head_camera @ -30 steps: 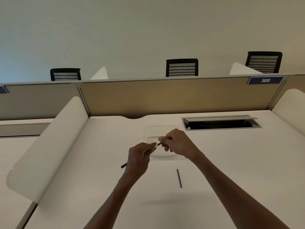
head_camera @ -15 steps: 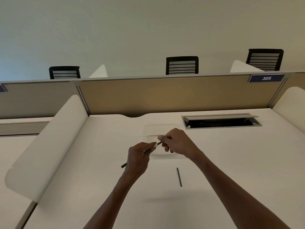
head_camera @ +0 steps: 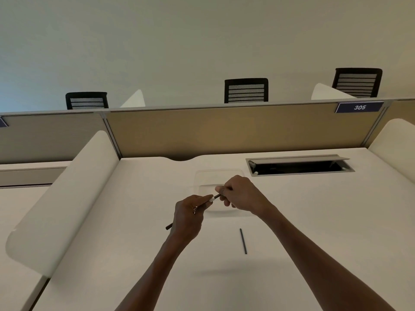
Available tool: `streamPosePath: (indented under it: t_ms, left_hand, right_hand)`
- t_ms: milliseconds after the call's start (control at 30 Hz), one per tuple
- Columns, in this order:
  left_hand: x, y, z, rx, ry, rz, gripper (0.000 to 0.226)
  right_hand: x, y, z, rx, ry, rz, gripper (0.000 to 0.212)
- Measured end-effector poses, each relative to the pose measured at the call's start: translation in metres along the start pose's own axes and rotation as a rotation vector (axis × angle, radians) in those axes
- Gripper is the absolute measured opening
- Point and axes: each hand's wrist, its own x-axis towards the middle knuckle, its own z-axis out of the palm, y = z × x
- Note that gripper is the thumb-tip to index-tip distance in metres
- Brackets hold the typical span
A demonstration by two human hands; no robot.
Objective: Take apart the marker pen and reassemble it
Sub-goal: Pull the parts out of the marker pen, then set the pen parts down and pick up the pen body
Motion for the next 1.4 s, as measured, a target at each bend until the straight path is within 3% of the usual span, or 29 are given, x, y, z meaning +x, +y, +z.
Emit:
streamPosePath:
  t_ms: [200, 867, 1133, 1400]
  left_hand:
    - [-0.002, 0.000, 0.000, -0.012, -0.009, -0.011, 0.018]
    - [-0.002, 0.005, -0.006, -0.117, -0.033, -0.101, 0.025]
    - [-0.004, 0.006, -0.005, -0.149, -0.009, -0.124, 0.024]
    - [-0.010, 0.009, -0.008, -0.266, -0.016, -0.213, 0.018]
  right_hand:
    - [-0.004, -0.002, -0.006, -0.002, -0.013, -0.099, 0.012]
    - [-0.006, -0.003, -0.012, -0.005, 0.178, -0.281, 0.020]
    - [-0.003, 0.007, -0.015, 0.059, 0.292, -0.260, 0.015]
    - [-0.004, 0.062, -0.009, 0.046, 0.394, 0.009, 0.012]
